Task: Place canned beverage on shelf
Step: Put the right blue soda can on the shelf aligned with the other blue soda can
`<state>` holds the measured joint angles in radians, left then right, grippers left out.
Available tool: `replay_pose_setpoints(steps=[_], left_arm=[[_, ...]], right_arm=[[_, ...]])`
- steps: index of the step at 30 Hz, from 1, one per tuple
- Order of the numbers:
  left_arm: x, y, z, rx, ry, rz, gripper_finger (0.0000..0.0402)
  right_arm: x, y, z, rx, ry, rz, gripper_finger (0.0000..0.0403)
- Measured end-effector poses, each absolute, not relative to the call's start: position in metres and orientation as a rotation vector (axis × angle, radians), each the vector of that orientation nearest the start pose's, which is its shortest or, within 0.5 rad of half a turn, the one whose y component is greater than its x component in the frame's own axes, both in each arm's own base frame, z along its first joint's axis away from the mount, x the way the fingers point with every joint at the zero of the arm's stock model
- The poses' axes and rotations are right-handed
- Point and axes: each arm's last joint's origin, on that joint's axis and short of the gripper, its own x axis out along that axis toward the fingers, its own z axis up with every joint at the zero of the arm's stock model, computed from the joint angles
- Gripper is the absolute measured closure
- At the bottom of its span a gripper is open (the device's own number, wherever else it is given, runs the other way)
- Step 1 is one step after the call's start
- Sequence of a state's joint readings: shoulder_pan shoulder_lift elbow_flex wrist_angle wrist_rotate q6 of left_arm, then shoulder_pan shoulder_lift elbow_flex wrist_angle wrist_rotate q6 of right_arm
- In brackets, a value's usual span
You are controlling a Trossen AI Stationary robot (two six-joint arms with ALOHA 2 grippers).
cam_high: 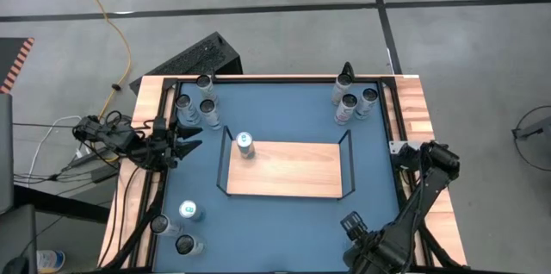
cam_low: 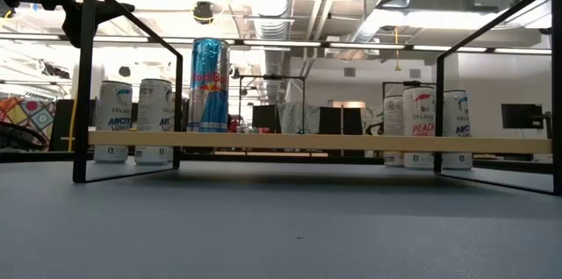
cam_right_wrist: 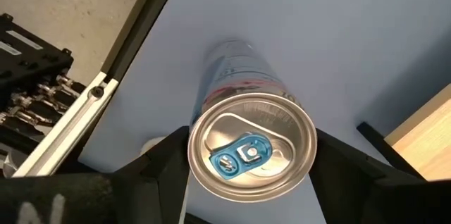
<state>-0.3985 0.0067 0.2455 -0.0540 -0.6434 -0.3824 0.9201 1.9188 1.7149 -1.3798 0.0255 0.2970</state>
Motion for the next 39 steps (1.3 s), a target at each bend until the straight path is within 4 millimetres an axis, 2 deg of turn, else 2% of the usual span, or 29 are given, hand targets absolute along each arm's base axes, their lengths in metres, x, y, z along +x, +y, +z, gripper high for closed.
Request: replay_pose_setpoints(steps=[11,18,26,34,39], left_arm=[[0.071,-0.011,0.238,-0.479,-0.207,0.21,0.0145],[0.071,-0.011,0.238,-0.488,-0.207,0.209,0.0145],[0.071,-0.011,0.238,-0.495,-0.208,0.208,0.0145],[0.071,-0.011,0.238,-0.505,-0.21,0.207,0.0145],[0.071,-0.011,0.238,-0.505,-0.209,0.207,0.0145]], right_arm=[[0.236,0.278,0.265,-0.338,1.519,0.353,0.0194],[0.251,0.266,0.265,-0.149,1.543,0.209,0.02],[0.275,0.252,0.266,0.016,1.489,0.105,0.0201],[0.307,0.228,0.294,0.017,1.338,0.102,0.0202],[0.327,0.204,0.312,-0.01,1.244,0.064,0.0202]])
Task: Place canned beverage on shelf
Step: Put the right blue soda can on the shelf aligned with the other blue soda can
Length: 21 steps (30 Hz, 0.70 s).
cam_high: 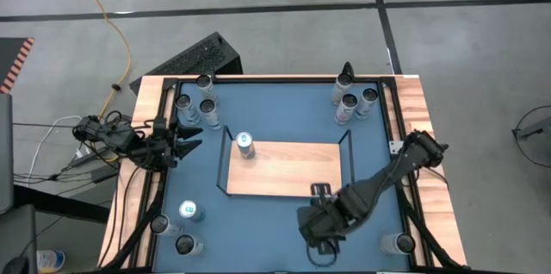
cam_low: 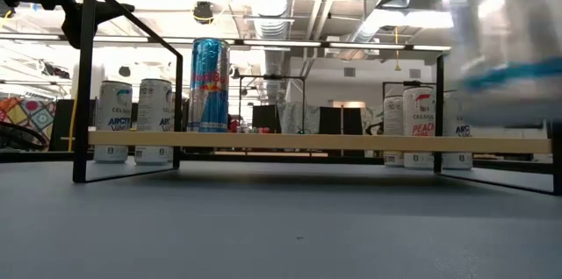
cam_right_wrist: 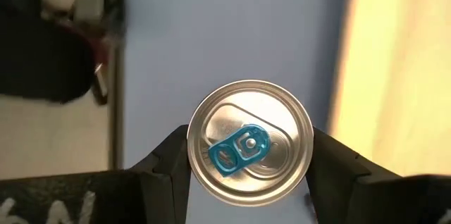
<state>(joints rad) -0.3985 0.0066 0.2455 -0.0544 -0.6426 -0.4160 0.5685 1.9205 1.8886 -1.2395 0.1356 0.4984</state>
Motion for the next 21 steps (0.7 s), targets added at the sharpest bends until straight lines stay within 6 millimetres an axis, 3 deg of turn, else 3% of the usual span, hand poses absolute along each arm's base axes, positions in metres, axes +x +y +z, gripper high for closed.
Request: replay_pose_setpoints(steps=[15,21], left_arm=[[0.071,-0.011,0.238,-0.505,-0.209,0.207,0.0145],[0.071,-0.011,0.238,-0.505,-0.209,0.207,0.0145]], right_arm=[[0.395,0.114,0.338,-0.096,0.9,0.0,0.0201],[0.406,0.078,0.34,-0.053,0.876,-0.079,0.0201]])
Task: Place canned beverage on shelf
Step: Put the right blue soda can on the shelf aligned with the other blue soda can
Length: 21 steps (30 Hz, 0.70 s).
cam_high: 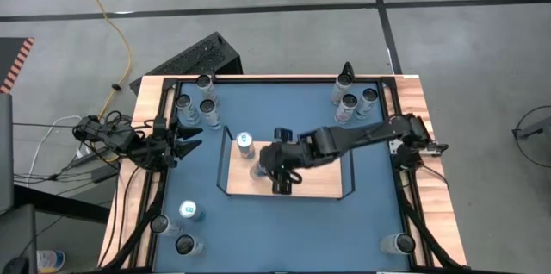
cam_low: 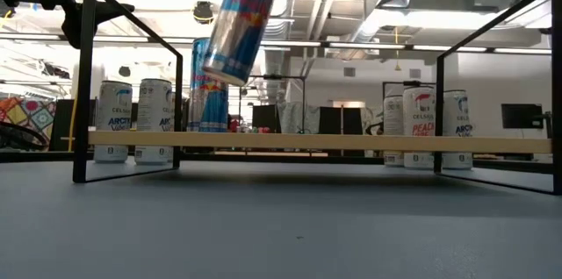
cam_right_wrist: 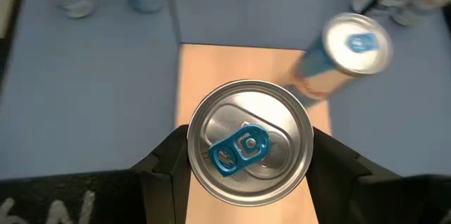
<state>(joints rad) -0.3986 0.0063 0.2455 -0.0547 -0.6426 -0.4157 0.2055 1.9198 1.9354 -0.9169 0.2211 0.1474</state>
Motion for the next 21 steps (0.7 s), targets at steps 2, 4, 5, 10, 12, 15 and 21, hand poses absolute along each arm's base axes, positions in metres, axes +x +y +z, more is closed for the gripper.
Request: replay_pose_setpoints(steps=[2,4,5,10,12,15,21], left_arm=[[0.071,-0.011,0.238,-0.505,-0.209,0.207,0.0145],[0.071,-0.011,0.238,-0.505,-0.209,0.207,0.0145],[0.071,-0.011,0.238,-0.504,-0.209,0.207,0.0145],[0.071,-0.011,0.238,-0.495,-0.208,0.208,0.0145],[0.071,-0.011,0.238,-0.495,-0.208,0.209,0.0145],[0.071,-0.011,0.238,-0.495,-0.208,0.208,0.0145],[0.071,-0.011,0.238,-0.499,-0.209,0.209,0.0145]], right_arm=[[0.408,0.069,0.34,-0.045,0.877,-0.097,0.0201],[0.41,0.062,0.341,-0.046,0.867,-0.099,0.0201],[0.411,0.06,0.341,-0.047,0.86,-0.101,0.0201],[0.411,0.055,0.341,-0.042,0.871,-0.107,0.0201],[0.409,0.055,0.339,-0.046,0.896,-0.107,0.0201],[0.416,0.056,0.33,-0.048,0.906,-0.106,0.0201],[0.43,0.06,0.307,-0.055,1.002,-0.062,0.0202]])
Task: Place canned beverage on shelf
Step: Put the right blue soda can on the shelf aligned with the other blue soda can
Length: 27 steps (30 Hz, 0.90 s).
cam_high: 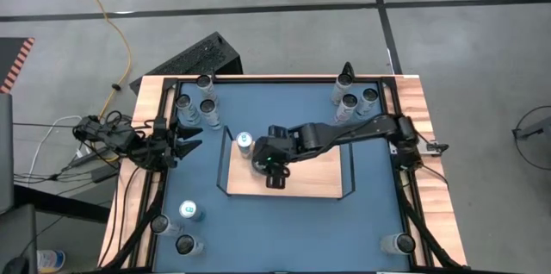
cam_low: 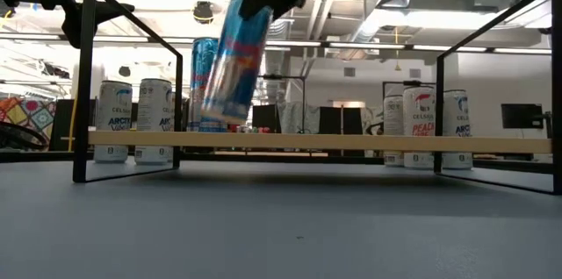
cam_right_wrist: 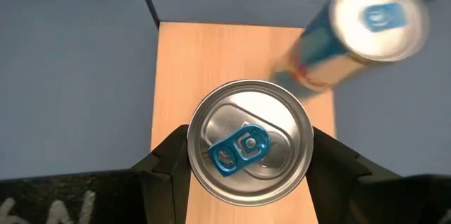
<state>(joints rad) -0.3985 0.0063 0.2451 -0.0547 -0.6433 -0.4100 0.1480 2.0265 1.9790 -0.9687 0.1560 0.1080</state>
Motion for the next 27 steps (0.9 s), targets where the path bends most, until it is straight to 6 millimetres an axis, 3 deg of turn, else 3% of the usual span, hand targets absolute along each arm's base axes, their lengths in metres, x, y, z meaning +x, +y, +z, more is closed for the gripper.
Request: replay_pose_setpoints(steps=[2,8,19,27], left_arm=[[0.071,-0.011,0.238,-0.502,-0.208,0.208,0.0145],[0.071,-0.011,0.238,-0.504,-0.209,0.207,0.0145],[0.071,-0.011,0.238,-0.502,-0.204,0.206,0.0145],[0.071,-0.011,0.238,-0.503,-0.205,0.2,0.0145]], right_arm=[[0.435,0.063,0.302,-0.073,1.039,-0.053,0.0202],[0.441,0.068,0.318,-0.113,1.04,-0.052,0.0201],[0.456,0.066,0.302,-0.137,1.129,-0.068,0.02],[0.457,0.066,0.301,-0.154,1.14,-0.059,0.0191]])
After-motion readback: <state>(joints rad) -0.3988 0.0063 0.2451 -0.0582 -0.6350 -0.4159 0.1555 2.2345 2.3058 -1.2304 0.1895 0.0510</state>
